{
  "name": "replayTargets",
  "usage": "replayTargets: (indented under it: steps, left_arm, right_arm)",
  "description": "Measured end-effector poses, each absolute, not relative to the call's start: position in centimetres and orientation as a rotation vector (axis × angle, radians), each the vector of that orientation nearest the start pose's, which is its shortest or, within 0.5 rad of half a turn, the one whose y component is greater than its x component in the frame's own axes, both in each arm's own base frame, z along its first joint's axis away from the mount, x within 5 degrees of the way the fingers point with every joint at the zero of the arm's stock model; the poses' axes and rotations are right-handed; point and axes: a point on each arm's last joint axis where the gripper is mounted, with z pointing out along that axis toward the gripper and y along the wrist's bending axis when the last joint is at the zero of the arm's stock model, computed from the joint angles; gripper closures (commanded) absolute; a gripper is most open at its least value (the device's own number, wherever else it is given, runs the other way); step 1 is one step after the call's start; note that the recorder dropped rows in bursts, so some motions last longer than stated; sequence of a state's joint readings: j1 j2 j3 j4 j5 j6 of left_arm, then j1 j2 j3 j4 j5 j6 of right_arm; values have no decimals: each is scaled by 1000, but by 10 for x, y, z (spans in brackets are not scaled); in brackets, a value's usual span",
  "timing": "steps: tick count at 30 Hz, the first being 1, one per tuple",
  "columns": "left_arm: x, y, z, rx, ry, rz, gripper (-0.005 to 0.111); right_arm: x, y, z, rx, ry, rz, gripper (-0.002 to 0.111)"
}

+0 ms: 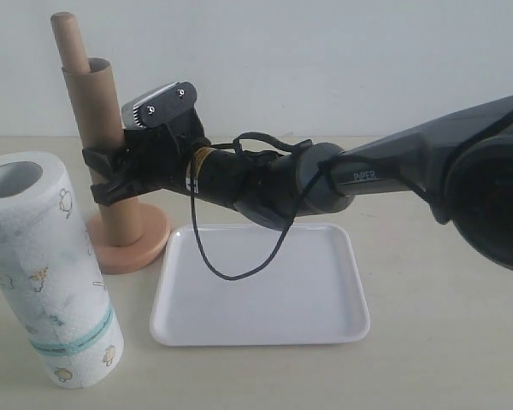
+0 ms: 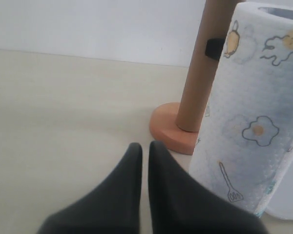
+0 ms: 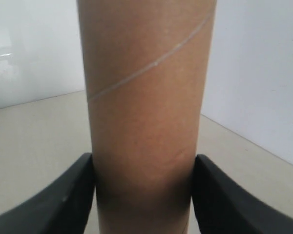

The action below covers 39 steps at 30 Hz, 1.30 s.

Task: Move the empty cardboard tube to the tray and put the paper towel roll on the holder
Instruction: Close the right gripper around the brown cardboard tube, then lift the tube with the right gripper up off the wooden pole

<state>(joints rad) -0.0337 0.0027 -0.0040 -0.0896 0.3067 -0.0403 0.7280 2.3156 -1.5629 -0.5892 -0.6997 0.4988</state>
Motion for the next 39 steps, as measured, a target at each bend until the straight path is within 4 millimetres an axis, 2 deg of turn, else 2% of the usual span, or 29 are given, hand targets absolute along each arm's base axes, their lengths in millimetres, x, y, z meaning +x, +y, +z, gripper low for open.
replayTargets:
  steps: [3, 7, 18, 29, 35, 39]
  left_arm:
    - [54, -4, 187, -63, 1789, -139, 103]
    - [54, -4, 187, -63, 1789, -139, 103]
    - [54, -4, 187, -63, 1789, -139, 103]
    - [54, -4, 187, -63, 1789, -139, 103]
    - [54, -4, 187, -62, 1789, -137, 103]
    - [54, -4, 187, -62, 1789, -137, 103]
  right_arm:
    - [363, 367, 162, -867, 1457, 845, 107]
    - [363, 366, 176, -879, 1439, 813, 107]
    - [350, 354, 267, -826, 1268, 815, 107]
    - [334, 348, 338, -773, 1112, 838, 107]
    - [325, 351, 369, -760, 1037, 846, 107]
    - [318, 346, 390, -749, 1020, 825, 107]
